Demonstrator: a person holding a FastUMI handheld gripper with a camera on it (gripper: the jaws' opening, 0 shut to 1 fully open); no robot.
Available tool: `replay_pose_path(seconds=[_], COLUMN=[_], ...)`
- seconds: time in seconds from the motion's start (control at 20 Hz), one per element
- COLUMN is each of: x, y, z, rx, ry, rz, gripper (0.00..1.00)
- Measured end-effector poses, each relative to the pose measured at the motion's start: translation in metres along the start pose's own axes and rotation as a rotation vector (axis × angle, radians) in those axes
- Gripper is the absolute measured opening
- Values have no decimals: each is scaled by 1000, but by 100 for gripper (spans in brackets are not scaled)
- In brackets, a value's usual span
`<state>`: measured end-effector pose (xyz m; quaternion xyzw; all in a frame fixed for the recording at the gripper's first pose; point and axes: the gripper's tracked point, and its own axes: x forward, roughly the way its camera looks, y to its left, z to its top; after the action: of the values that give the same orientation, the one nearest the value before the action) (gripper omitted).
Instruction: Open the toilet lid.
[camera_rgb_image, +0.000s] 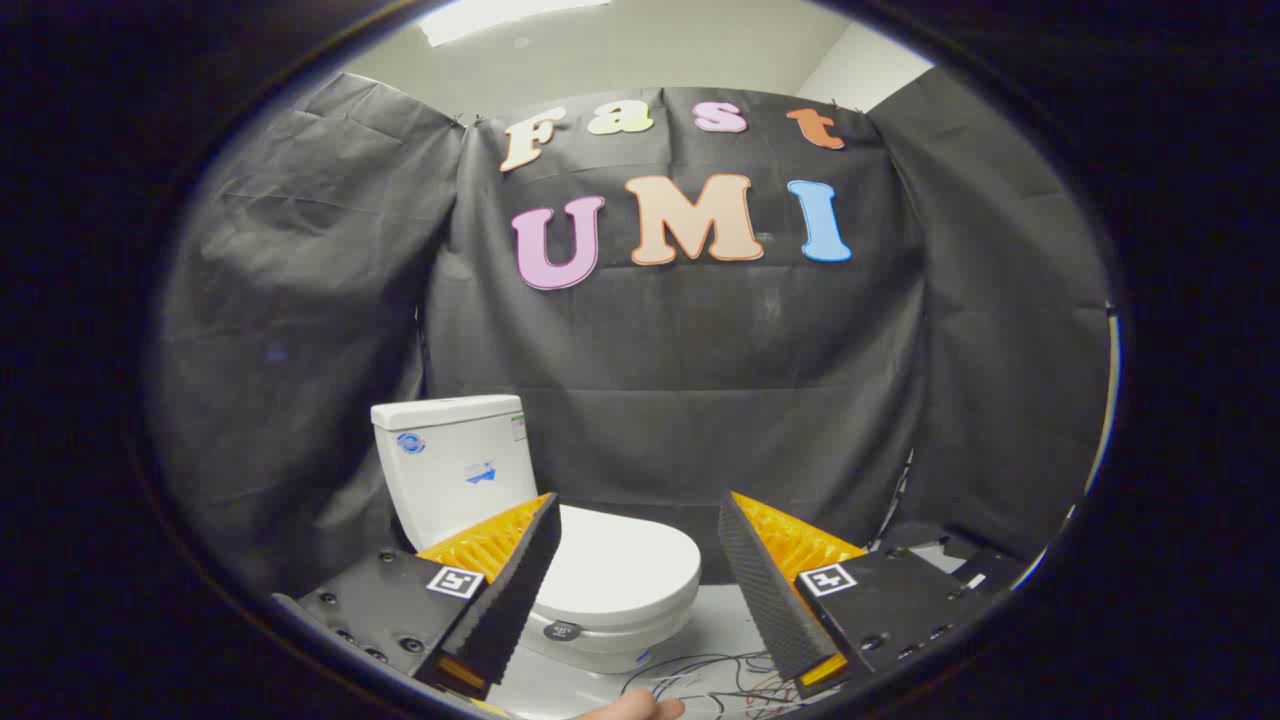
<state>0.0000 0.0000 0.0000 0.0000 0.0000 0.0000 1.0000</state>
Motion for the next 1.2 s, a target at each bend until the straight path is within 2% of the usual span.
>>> replay_pose_path(seconds=[0.55, 0.9, 1.2], x=[4, 15, 1], y=[0, 1, -3], z=[2, -13, 13], rx=[-19, -125, -57], ry=[-15, 14, -60], rz=[3, 7, 3], gripper=[98, 98, 98])
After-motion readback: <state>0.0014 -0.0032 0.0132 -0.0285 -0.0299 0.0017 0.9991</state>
